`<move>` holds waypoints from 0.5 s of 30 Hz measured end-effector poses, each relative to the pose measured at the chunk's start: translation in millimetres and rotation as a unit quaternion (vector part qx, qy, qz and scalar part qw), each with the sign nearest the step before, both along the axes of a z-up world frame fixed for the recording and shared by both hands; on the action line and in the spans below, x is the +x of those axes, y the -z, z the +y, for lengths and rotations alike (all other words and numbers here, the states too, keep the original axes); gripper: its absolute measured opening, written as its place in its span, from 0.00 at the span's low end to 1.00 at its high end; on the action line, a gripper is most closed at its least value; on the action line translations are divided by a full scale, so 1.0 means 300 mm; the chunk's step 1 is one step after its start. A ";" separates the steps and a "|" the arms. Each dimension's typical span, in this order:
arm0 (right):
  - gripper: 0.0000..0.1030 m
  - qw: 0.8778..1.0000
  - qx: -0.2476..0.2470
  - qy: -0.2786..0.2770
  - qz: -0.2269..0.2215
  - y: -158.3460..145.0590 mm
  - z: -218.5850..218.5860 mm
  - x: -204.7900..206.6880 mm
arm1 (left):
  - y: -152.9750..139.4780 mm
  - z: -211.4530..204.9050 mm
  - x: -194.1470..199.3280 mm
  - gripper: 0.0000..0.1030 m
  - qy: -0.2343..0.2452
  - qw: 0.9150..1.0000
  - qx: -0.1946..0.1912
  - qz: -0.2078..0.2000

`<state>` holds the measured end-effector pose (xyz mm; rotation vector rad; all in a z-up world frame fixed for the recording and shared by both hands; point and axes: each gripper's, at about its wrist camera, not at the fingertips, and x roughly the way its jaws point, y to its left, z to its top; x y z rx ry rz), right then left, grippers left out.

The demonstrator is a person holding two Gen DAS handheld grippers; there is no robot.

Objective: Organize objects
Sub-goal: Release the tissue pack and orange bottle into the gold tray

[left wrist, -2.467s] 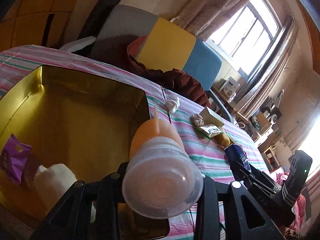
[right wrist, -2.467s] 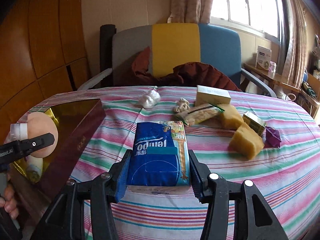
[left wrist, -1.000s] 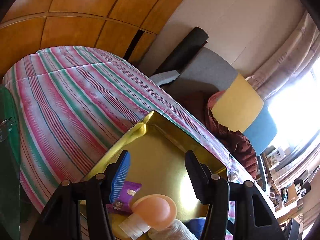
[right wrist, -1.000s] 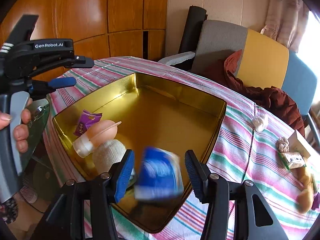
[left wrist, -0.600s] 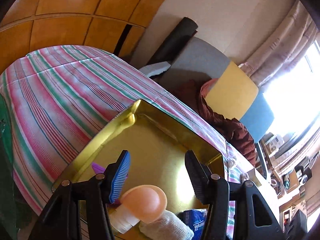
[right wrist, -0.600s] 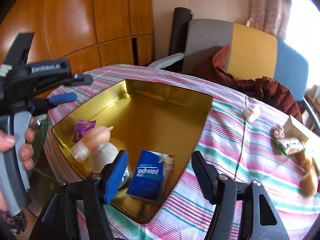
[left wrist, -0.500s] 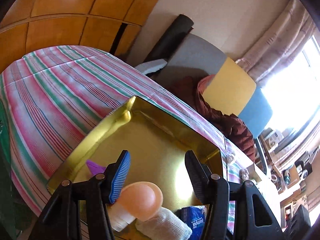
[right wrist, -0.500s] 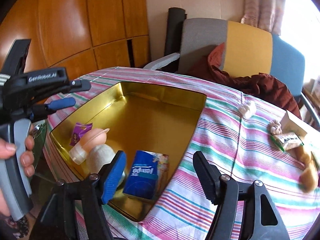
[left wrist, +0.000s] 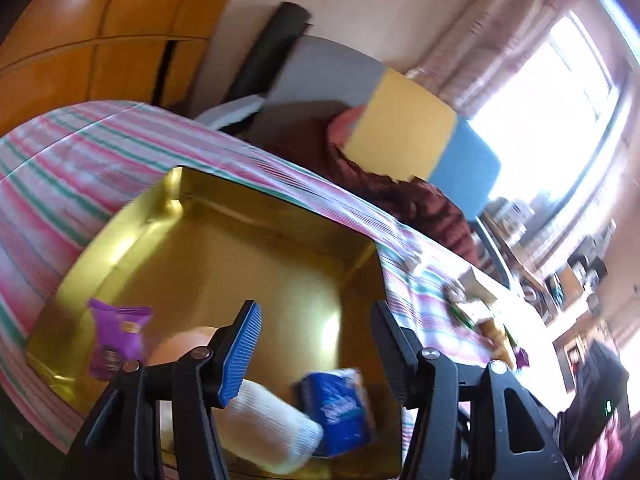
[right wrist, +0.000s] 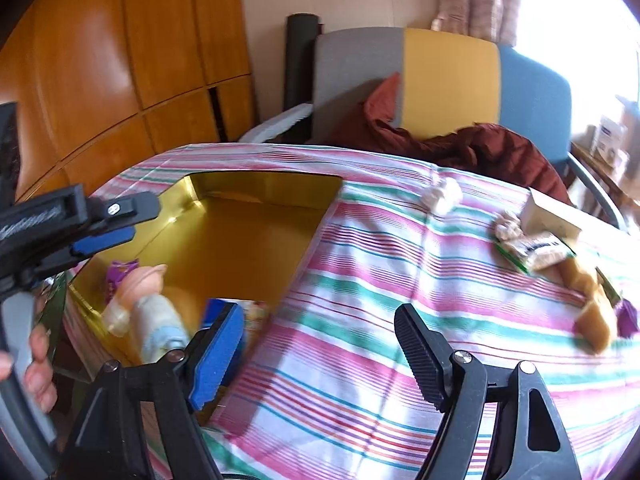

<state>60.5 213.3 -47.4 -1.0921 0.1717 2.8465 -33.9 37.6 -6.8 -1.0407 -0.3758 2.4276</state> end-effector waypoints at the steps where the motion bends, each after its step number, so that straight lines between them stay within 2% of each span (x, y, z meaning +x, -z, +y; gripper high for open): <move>1: 0.77 1.000 -0.003 0.008 -0.001 0.002 0.021 0.005 | -0.001 0.021 0.011 0.56 0.014 1.000 -0.002 0.003; 8: 0.80 0.998 -0.014 0.065 -0.009 0.024 0.173 0.048 | 0.009 0.170 0.090 0.56 0.103 0.995 -0.007 0.009; 15: 0.81 0.992 -0.018 0.124 -0.026 0.069 0.337 0.125 | 0.029 0.310 0.195 0.56 0.180 0.983 -0.019 0.021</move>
